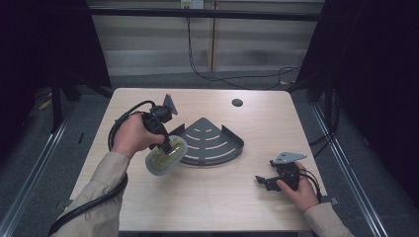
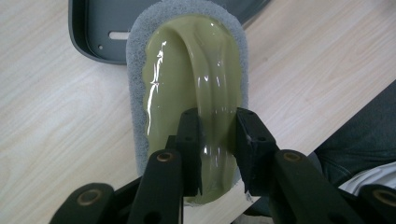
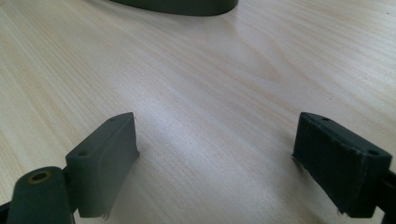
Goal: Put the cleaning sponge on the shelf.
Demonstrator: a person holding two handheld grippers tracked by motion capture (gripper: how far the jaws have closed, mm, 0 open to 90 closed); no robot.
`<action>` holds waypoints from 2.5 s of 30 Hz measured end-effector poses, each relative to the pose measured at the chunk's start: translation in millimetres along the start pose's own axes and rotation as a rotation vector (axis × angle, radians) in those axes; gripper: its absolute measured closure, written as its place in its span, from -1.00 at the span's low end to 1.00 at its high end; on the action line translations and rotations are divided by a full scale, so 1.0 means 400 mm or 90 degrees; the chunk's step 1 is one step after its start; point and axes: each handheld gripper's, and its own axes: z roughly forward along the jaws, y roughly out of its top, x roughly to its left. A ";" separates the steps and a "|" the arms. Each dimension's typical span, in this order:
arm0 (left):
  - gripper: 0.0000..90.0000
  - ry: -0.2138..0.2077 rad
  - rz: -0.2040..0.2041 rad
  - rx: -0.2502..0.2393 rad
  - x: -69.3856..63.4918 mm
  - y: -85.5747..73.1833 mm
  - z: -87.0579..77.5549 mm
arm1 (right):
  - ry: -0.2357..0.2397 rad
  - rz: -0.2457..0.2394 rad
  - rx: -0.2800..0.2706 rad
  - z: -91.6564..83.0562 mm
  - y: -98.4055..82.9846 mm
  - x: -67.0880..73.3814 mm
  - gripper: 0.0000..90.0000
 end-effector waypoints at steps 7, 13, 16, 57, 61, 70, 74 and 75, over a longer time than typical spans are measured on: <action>0.61 0.001 0.007 -0.007 0.001 0.035 -0.004 | 0.000 0.000 0.000 0.000 0.000 0.000 -0.71; 0.61 0.002 0.023 -0.011 0.008 0.059 0.005 | 0.000 0.000 0.000 0.000 0.000 0.000 -0.71; 0.61 0.000 0.024 -0.014 0.013 0.069 0.013 | 0.000 0.000 0.000 0.000 0.000 0.000 -0.71; 0.61 0.003 0.038 -0.025 0.053 0.194 0.050 | 0.001 0.000 -0.001 0.000 0.000 0.000 -0.71; 0.61 0.002 0.042 -0.022 0.057 0.205 0.057 | 0.001 0.000 0.000 0.000 0.000 0.000 -0.71; 0.60 0.002 0.032 -0.023 0.072 0.217 0.076 | 0.001 -0.001 -0.001 0.000 0.000 0.000 -0.71; 0.60 0.005 0.032 -0.022 0.078 0.222 0.082 | 0.001 0.000 0.000 0.000 0.000 0.000 -0.71; 0.60 0.005 0.028 -0.022 0.079 0.225 0.086 | 0.000 0.000 0.000 0.000 0.000 0.000 -0.71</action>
